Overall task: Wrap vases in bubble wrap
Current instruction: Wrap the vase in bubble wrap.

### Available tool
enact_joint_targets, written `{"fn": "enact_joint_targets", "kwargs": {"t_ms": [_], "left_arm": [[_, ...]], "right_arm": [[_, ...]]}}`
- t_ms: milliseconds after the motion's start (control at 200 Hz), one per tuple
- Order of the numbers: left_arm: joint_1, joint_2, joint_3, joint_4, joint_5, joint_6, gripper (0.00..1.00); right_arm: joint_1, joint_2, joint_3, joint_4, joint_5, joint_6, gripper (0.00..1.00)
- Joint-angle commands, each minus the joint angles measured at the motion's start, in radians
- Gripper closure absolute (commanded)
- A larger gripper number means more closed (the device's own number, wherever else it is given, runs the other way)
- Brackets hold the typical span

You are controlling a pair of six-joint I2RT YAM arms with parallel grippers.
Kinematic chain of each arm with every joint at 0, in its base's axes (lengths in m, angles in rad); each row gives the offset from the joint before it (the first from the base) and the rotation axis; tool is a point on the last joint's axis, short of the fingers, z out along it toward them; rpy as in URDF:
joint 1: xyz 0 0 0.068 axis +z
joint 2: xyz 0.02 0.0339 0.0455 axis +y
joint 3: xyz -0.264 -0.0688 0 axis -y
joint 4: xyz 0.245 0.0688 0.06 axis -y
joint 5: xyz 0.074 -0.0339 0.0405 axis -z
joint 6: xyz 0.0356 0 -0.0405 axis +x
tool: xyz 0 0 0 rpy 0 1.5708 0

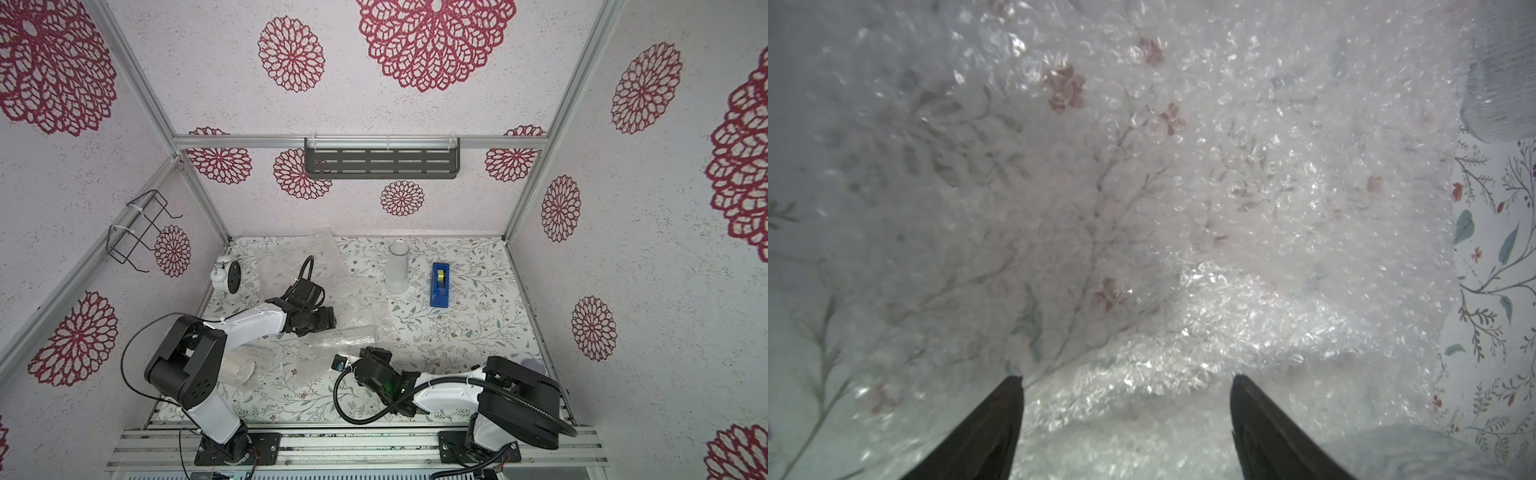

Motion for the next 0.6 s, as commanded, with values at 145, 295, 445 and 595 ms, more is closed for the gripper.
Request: {"fn": "enact_joint_targets", "kwargs": {"t_ms": [145, 295, 445, 595], "left_arm": [[-0.007, 0.026, 0.025, -0.011, -0.019, 0.027, 0.19], [-0.007, 0.033, 0.031, -0.008, -0.015, 0.032, 0.19], [-0.007, 0.028, 0.033, -0.007, -0.016, 0.037, 0.19], [-0.007, 0.023, 0.031, -0.010, -0.019, 0.040, 0.19]], "right_arm": [[-0.058, 0.022, 0.057, 0.046, 0.037, 0.045, 1.00], [-0.075, 0.034, 0.063, 0.060, 0.045, 0.048, 1.00], [-0.086, 0.044, 0.079, 0.075, 0.048, 0.046, 1.00], [-0.101, 0.066, 0.097, 0.083, 0.069, 0.050, 0.99]]}}
